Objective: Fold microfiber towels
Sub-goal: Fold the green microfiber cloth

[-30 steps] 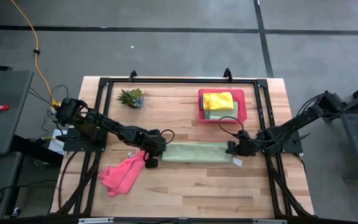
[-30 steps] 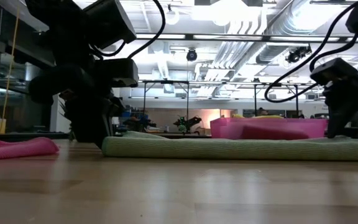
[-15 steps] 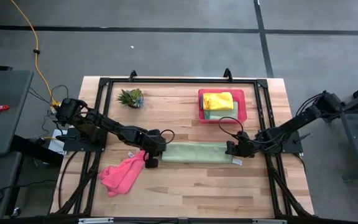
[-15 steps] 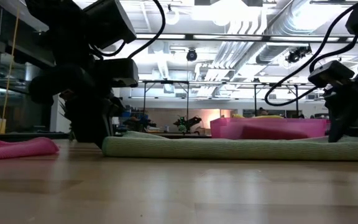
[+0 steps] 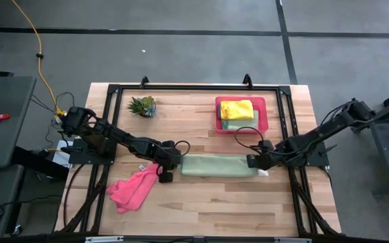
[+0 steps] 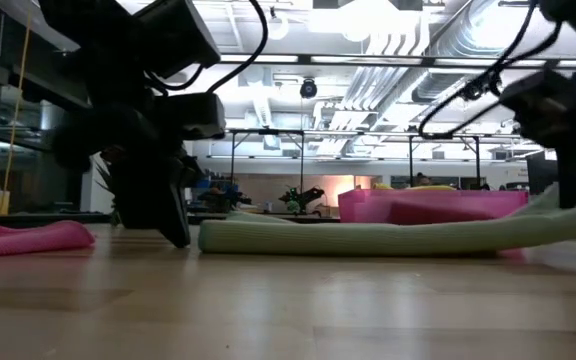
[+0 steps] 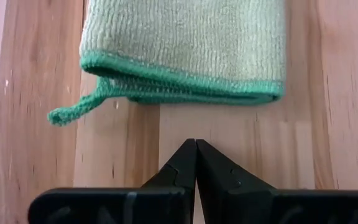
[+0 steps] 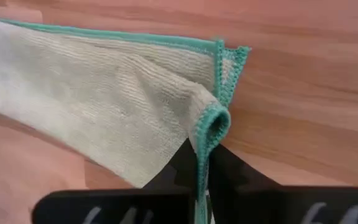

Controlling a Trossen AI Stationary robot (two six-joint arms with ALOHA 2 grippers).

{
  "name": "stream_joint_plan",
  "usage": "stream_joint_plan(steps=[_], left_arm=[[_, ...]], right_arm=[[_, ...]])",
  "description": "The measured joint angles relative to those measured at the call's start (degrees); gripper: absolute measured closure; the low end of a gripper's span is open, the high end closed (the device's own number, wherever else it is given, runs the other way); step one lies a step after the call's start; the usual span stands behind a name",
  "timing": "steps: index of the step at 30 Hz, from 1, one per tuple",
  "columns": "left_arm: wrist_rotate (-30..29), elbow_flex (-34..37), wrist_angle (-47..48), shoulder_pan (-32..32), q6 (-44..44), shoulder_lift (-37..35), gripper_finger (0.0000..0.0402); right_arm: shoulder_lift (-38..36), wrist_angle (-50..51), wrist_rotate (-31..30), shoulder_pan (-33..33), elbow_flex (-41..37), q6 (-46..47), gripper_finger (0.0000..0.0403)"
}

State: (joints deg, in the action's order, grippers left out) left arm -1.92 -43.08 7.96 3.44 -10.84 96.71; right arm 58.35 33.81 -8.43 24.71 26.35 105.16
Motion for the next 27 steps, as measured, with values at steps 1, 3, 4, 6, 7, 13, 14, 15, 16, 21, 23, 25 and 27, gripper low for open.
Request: stream_joint_plan(steps=[1, 3, 4, 6, 7, 13, 14, 15, 16, 21, 23, 25, 27], left_arm=[[0.0, 0.0, -0.6, 0.1, 0.7, 0.1, 0.0402], [-0.3, 0.1, -2.1, 0.2, 1.8, 0.2, 0.0401], [-0.5, 0.1, -3.0, 0.4, 2.0, 0.3, 0.0401], [-0.7, 0.0, -4.6, 0.4, 2.1, 0.5, 0.0401], [-0.7, 0.0, -5.5, 0.4, 2.1, 0.8, 0.0401], [-0.7, -1.0, -6.7, 0.5, 1.5, 3.8, 0.0401], [-0.7, -1.4, -6.6, 0.6, 1.4, 4.4, 0.0401], [-0.7, -1.9, -6.7, 0.6, 1.4, 5.0, 0.0401], [-0.7, -2.3, -6.8, 0.7, 1.5, 5.4, 0.0401], [-1.2, -2.8, -8.1, 0.8, 1.6, 5.6, 0.0401], [-1.3, -2.8, -8.4, 0.8, 1.6, 5.5, 0.0401], [-1.3, -2.8, -8.4, 0.8, 1.6, 5.5, 0.0401], [-1.3, -2.8, -8.3, 0.9, 1.6, 5.5, 0.0401]], right_arm=[[0.0, 1.5, 0.0, 0.0, 1.2, 0.1, 0.0397], [0.0, 2.2, 0.0, 0.0, 3.3, 0.4, 0.0398], [0.0, 1.9, 0.0, 0.0, 4.3, 0.4, 0.0399], [0.3, 2.3, -0.1, 0.0, 5.8, 0.6, 0.04], [0.7, 2.3, -0.3, 0.0, 6.4, 1.0, 0.04], [3.5, 0.4, -1.9, -0.2, 9.7, 0.8, 0.0401], [4.2, -0.2, -1.9, -0.4, 10.4, 0.1, 0.0402], [4.9, -0.9, -1.9, -0.6, 10.9, -0.4, 0.0402], [5.8, -1.7, -1.9, -0.8, 11.6, -0.6, 0.0402], [10.8, -7.4, -2.0, -2.4, 14.1, -3.4, 0.0402], [12.9, -9.5, -2.7, -3.2, 15.0, -3.6, 0.0402], [15.0, -11.9, -3.9, -4.0, 15.8, -4.1, 0.0402], [16.9, -15.0, -4.9, -4.9, 16.4, -5.0, 0.0402]])
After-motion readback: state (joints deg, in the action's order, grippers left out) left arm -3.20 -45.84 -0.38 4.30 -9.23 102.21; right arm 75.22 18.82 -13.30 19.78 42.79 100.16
